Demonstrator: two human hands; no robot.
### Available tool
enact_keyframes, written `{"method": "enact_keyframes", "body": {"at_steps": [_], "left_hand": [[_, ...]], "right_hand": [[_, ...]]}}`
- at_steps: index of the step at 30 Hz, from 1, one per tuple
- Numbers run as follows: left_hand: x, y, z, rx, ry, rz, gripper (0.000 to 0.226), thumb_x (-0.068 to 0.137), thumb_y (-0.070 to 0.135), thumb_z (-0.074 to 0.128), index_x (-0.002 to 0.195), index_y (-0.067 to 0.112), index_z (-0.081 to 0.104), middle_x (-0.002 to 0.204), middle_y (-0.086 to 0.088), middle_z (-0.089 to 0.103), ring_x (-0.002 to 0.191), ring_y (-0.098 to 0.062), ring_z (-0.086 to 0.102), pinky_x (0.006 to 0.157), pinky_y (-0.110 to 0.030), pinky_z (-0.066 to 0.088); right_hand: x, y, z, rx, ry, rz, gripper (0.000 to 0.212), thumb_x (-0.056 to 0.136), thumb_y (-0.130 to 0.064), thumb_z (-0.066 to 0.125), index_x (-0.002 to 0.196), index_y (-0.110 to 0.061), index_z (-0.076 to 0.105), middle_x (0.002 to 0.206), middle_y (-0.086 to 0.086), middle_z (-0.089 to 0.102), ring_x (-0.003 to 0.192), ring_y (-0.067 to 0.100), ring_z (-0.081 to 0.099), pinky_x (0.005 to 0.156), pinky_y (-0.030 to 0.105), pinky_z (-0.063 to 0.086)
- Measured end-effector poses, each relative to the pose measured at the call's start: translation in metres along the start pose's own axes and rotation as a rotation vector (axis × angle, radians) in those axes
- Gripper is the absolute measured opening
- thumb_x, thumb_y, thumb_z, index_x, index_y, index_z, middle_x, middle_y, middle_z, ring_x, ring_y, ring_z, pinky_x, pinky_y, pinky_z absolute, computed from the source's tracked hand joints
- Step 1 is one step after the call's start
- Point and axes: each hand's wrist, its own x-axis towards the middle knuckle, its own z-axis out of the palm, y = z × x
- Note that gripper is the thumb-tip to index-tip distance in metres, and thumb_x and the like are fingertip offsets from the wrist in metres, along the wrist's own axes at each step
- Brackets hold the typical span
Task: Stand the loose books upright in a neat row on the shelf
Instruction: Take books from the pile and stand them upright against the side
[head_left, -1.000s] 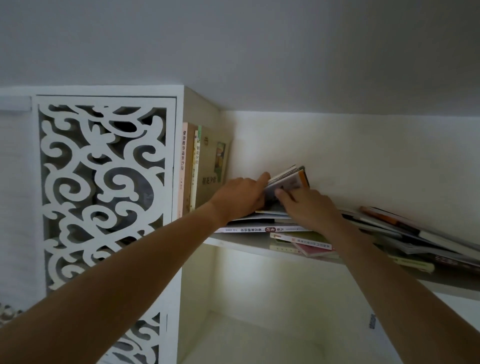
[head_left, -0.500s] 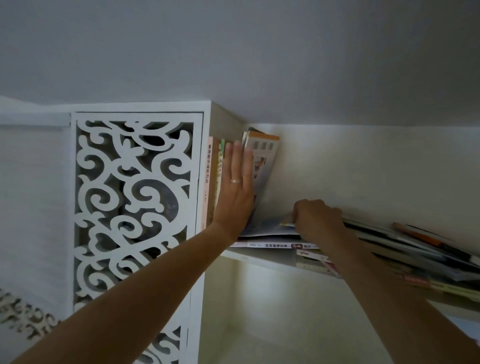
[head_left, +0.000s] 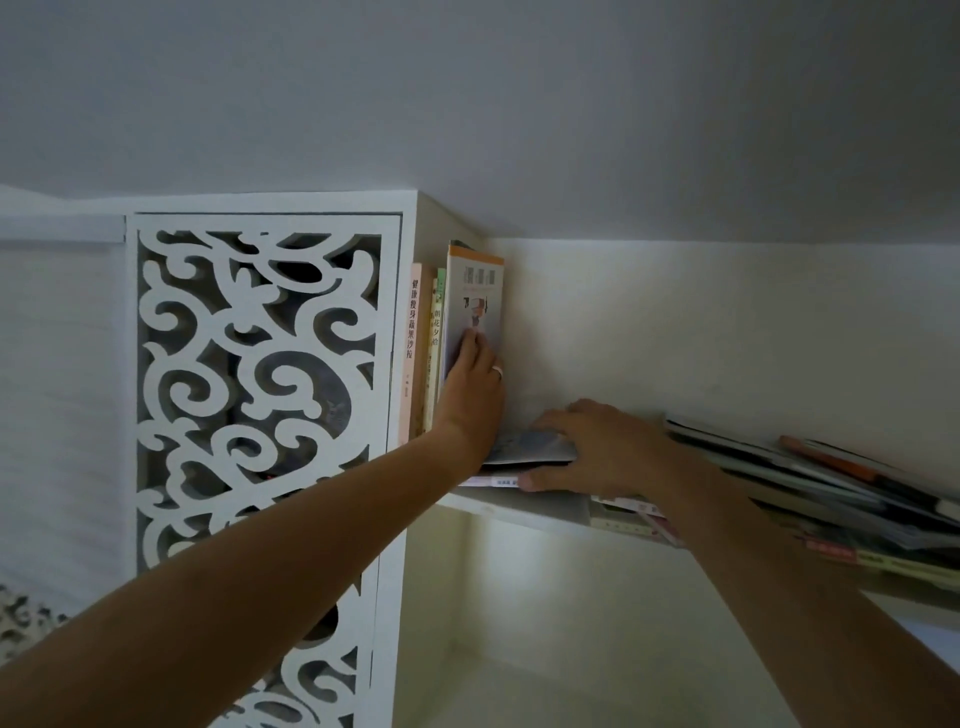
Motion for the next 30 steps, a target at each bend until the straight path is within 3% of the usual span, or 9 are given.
{"method": "enact_keyframes", "body": {"at_steps": [2,5,12,17,20,23,26,28,30], "left_hand": [[0.0,0.002,0.0,-0.014,-0.002,0.018,0.053,0.1,0.038,0.06,0.143,0.007,0.055,0.151,-0.02,0.048,0.148,-0.047,0.027,0.126,-0.061,0.012],[-0.001,-0.001,0.006,-0.059,-0.003,0.052,0.047,0.098,0.035,0.062,0.139,0.011,0.06,0.15,-0.017,0.051,0.148,-0.045,0.028,0.126,-0.061,0.011],[0.004,-0.008,-0.005,-0.121,0.006,0.043,0.044,0.101,0.034,0.057,0.135,0.007,0.062,0.14,-0.015,0.061,0.143,-0.041,0.039,0.127,-0.057,0.013],[0.009,-0.014,-0.005,-0.219,0.039,0.092,0.032,0.101,0.029,0.057,0.125,0.011,0.068,0.127,-0.013,0.069,0.131,-0.037,0.053,0.126,-0.053,0.018],[0.011,-0.012,-0.006,-0.622,0.181,-0.003,0.026,0.104,0.022,0.047,0.111,0.01,0.069,0.109,-0.014,0.072,0.109,-0.035,0.067,0.122,-0.047,0.032],[0.012,-0.011,-0.014,-1.074,0.443,-0.204,0.049,0.108,0.031,0.031,0.085,0.007,0.066,0.076,-0.012,0.068,0.07,-0.029,0.065,0.09,-0.044,0.055],[0.013,-0.013,-0.018,-1.104,0.297,-0.212,0.055,0.111,0.037,0.025,0.091,0.004,0.065,0.074,-0.008,0.06,0.07,-0.024,0.053,0.079,-0.042,0.049],[0.011,-0.016,-0.018,-1.188,0.404,-0.205,0.05,0.112,0.032,0.028,0.103,-0.001,0.064,0.079,-0.011,0.065,0.068,-0.019,0.062,0.071,-0.037,0.055],[0.004,-0.016,-0.024,-1.533,0.566,-0.347,0.045,0.113,0.025,0.03,0.108,-0.003,0.064,0.087,-0.007,0.066,0.069,0.0,0.061,0.068,-0.016,0.054]], "right_hand": [[-0.001,-0.003,0.006,-0.036,0.025,-0.083,0.077,0.074,-0.079,0.066,0.141,-0.045,0.051,0.151,0.001,0.047,0.133,0.025,0.049,0.11,0.045,0.042],[-0.003,-0.007,0.007,-0.029,0.047,-0.123,0.058,0.081,-0.069,0.069,0.132,-0.043,0.062,0.125,-0.002,0.067,0.105,0.021,0.064,0.085,0.034,0.053],[-0.013,-0.006,-0.005,-0.132,0.185,-0.045,0.032,0.082,-0.045,0.072,0.112,-0.034,0.069,0.097,-0.003,0.065,0.083,0.02,0.059,0.059,0.026,0.034],[-0.009,-0.001,0.005,-0.139,0.214,0.062,0.041,0.077,-0.042,0.075,0.094,-0.021,0.044,0.078,-0.002,0.043,0.062,0.013,0.038,0.051,0.028,0.022],[-0.007,0.003,0.014,-0.144,0.303,0.036,0.044,0.08,-0.051,0.069,0.1,-0.021,0.044,0.091,0.001,0.057,0.067,0.017,0.046,0.053,0.029,0.027],[-0.01,0.006,0.022,-0.193,0.324,-0.028,0.051,0.086,-0.066,0.061,0.116,-0.026,0.052,0.105,-0.002,0.064,0.087,0.021,0.06,0.065,0.031,0.04],[-0.01,0.003,0.022,-0.154,0.384,-0.017,0.032,0.098,-0.052,0.053,0.114,-0.025,0.058,0.101,0.003,0.066,0.074,0.021,0.05,0.063,0.031,0.037],[-0.008,0.0,0.022,-0.145,0.482,0.01,0.027,0.102,-0.042,0.047,0.114,-0.022,0.06,0.097,0.005,0.067,0.068,0.022,0.049,0.057,0.03,0.03],[-0.005,0.0,0.02,-0.131,0.574,0.049,0.028,0.104,-0.038,0.045,0.115,-0.018,0.061,0.097,0.008,0.069,0.072,0.028,0.06,0.057,0.031,0.027]]}}
